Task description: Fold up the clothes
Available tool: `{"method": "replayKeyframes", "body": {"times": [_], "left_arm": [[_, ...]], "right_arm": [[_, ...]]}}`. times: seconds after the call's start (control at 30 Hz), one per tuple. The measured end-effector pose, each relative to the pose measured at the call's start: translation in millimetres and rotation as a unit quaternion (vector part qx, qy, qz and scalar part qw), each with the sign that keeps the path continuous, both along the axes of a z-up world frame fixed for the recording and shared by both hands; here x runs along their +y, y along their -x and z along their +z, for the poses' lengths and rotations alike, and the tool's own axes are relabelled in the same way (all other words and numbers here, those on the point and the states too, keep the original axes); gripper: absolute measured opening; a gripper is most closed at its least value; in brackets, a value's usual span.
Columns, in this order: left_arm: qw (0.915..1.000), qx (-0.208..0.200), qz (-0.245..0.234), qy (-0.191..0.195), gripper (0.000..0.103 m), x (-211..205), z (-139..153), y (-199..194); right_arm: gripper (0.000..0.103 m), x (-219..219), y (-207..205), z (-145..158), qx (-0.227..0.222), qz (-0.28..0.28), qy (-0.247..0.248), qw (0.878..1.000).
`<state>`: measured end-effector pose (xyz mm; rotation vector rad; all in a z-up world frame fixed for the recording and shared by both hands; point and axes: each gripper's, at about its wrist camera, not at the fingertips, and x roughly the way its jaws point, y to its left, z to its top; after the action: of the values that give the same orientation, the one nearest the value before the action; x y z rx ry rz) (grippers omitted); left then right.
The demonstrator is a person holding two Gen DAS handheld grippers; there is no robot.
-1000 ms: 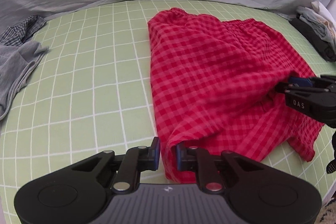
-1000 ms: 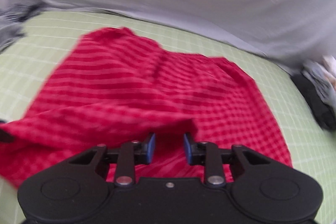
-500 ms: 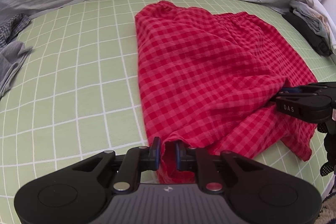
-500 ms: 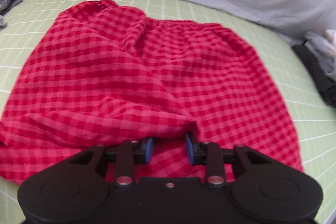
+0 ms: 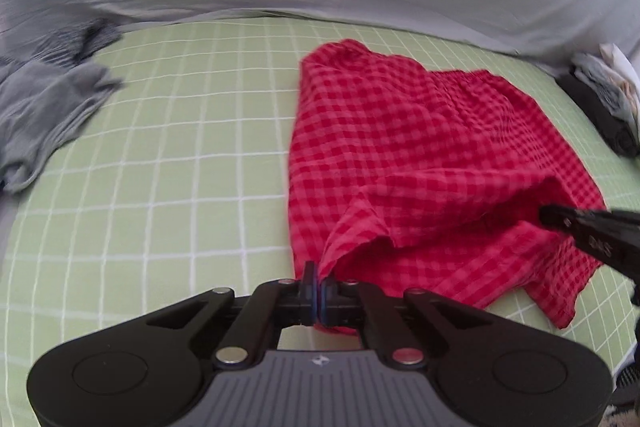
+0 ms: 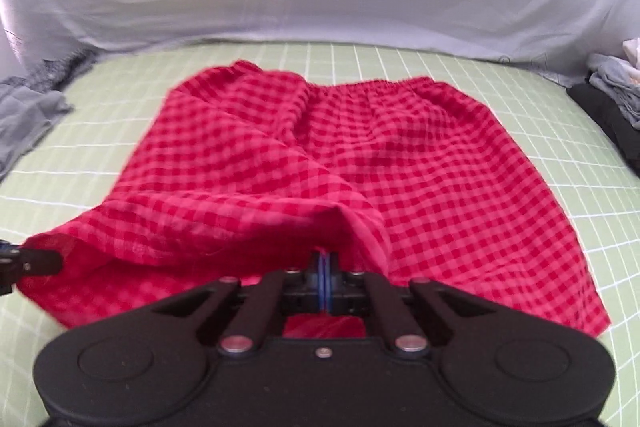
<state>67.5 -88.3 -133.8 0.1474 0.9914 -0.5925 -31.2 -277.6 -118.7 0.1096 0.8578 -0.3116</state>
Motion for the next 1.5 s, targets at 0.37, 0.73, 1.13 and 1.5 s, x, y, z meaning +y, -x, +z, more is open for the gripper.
{"method": "replayKeyframes", "body": {"times": [0.37,0.73,1.13,1.5], "left_arm": [[0.9955,0.006,0.09,0.03,0.001,31.9,13.0,24.3],[0.9974,-0.01,0.014,-0.069,0.017,18.3,0.6,54.3],[0.9796,-0.104,-0.098,-0.141,0.011,-14.8,-4.3,72.0],[0.9886,-0.125,0.081,0.023,0.001,46.8,35.1,63.8]], "right_arm": [[0.001,13.7,50.5,23.6,-0.046,0.043,-0.008,0.998],[0.034,29.4,52.2,-3.5,0.034,0.082,0.027,0.996],[0.017,79.1,40.1,-31.2,0.072,0.167,0.185,0.966],[0.002,54.3,75.3,27.4,-0.091,0.109,0.048,0.989]]}}
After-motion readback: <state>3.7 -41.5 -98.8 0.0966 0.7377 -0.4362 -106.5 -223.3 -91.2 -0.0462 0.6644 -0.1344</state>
